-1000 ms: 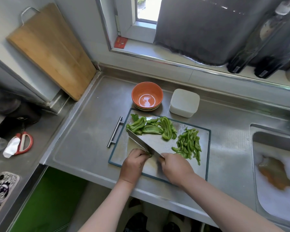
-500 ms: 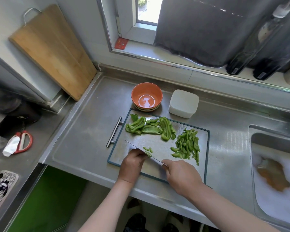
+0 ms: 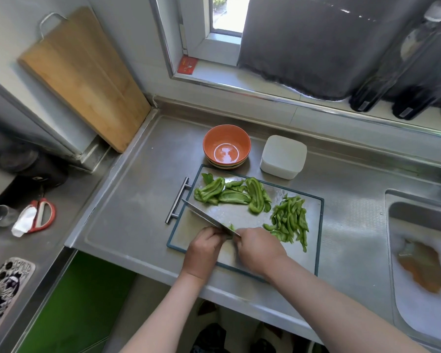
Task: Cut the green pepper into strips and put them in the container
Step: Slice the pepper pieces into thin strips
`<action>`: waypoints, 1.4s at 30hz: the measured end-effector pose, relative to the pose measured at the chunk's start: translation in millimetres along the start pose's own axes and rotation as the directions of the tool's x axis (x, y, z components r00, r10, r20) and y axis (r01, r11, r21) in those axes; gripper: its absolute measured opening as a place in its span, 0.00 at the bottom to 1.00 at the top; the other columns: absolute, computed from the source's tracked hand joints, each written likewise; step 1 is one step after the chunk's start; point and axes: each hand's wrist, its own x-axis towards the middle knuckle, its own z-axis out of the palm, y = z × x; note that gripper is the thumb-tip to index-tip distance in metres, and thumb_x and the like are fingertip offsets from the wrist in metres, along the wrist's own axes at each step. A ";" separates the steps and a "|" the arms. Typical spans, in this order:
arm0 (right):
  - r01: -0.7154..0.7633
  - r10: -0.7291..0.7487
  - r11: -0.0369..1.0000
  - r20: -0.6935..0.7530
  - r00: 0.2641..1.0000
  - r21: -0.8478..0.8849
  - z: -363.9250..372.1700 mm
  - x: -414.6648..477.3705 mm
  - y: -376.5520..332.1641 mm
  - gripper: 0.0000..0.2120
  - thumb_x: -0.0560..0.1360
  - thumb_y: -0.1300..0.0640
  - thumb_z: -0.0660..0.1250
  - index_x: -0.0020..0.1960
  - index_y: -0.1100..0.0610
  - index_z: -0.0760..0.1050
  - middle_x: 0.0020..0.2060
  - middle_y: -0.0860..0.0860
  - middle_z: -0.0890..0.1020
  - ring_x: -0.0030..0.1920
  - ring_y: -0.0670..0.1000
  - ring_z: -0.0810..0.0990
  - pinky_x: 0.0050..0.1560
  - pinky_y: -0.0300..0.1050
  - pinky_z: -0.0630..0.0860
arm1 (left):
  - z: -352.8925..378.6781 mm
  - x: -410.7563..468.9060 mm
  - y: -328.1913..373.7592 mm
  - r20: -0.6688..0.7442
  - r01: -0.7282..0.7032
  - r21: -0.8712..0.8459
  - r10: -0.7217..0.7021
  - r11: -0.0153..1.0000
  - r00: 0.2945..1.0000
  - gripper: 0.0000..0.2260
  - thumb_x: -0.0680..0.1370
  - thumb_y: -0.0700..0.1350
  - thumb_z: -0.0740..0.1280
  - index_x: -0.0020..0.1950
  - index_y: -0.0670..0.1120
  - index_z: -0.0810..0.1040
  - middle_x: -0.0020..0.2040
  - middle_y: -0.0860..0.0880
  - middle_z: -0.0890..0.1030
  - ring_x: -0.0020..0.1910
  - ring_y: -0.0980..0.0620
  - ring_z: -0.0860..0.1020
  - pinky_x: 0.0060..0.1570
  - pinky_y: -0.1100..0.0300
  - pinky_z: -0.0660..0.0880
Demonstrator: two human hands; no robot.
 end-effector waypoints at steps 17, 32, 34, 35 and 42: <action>0.073 -0.074 0.997 -0.047 0.996 -0.012 -10.6 -48.9 28.8 0.12 0.83 0.51 0.54 0.41 0.50 0.68 0.36 0.50 0.77 0.39 0.56 0.74 0.36 0.49 0.66 | 1.2 0.6 -6.1 -0.052 -0.045 -0.004 0.044 0.999 0.998 0.09 0.67 0.34 0.79 0.44 0.44 0.86 0.44 0.47 0.84 0.45 0.54 0.78 0.48 0.63 0.77; 0.014 -0.015 1.000 0.057 0.998 0.009 -11.0 4.7 -4.4 0.11 0.81 0.52 0.57 0.48 0.52 0.77 0.48 0.57 0.82 0.49 0.61 0.80 0.40 0.47 0.68 | 0.5 -2.5 -4.2 -0.005 -0.031 -0.006 0.031 1.000 1.000 0.05 0.76 0.41 0.69 0.45 0.45 0.85 0.44 0.50 0.83 0.44 0.52 0.81 0.46 0.61 0.78; 0.002 -0.004 1.000 0.062 0.998 0.024 -14.6 8.4 -6.1 0.12 0.82 0.50 0.57 0.50 0.52 0.78 0.49 0.56 0.82 0.49 0.60 0.79 0.41 0.47 0.67 | -0.9 -2.4 -5.1 0.004 -0.030 -0.006 0.030 1.000 1.000 0.05 0.76 0.40 0.69 0.45 0.45 0.85 0.44 0.50 0.83 0.43 0.52 0.81 0.45 0.61 0.78; 0.001 -0.003 0.999 0.063 0.998 0.038 -16.5 7.4 -5.1 0.12 0.82 0.49 0.57 0.49 0.52 0.77 0.49 0.56 0.82 0.47 0.59 0.78 0.41 0.47 0.67 | -1.3 -2.0 -5.5 0.005 -0.031 -0.006 0.031 0.999 0.999 0.05 0.76 0.40 0.69 0.45 0.45 0.85 0.44 0.51 0.83 0.43 0.52 0.80 0.44 0.61 0.78; 0.043 -0.044 0.997 0.026 0.999 0.058 -20.7 -25.5 9.8 0.18 0.83 0.50 0.56 0.34 0.50 0.65 0.32 0.49 0.73 0.36 0.56 0.72 0.33 0.48 0.64 | -2.7 -2.2 -5.3 -0.034 -0.054 0.001 0.054 0.999 0.998 0.05 0.76 0.40 0.69 0.44 0.44 0.85 0.44 0.49 0.84 0.45 0.53 0.79 0.48 0.62 0.78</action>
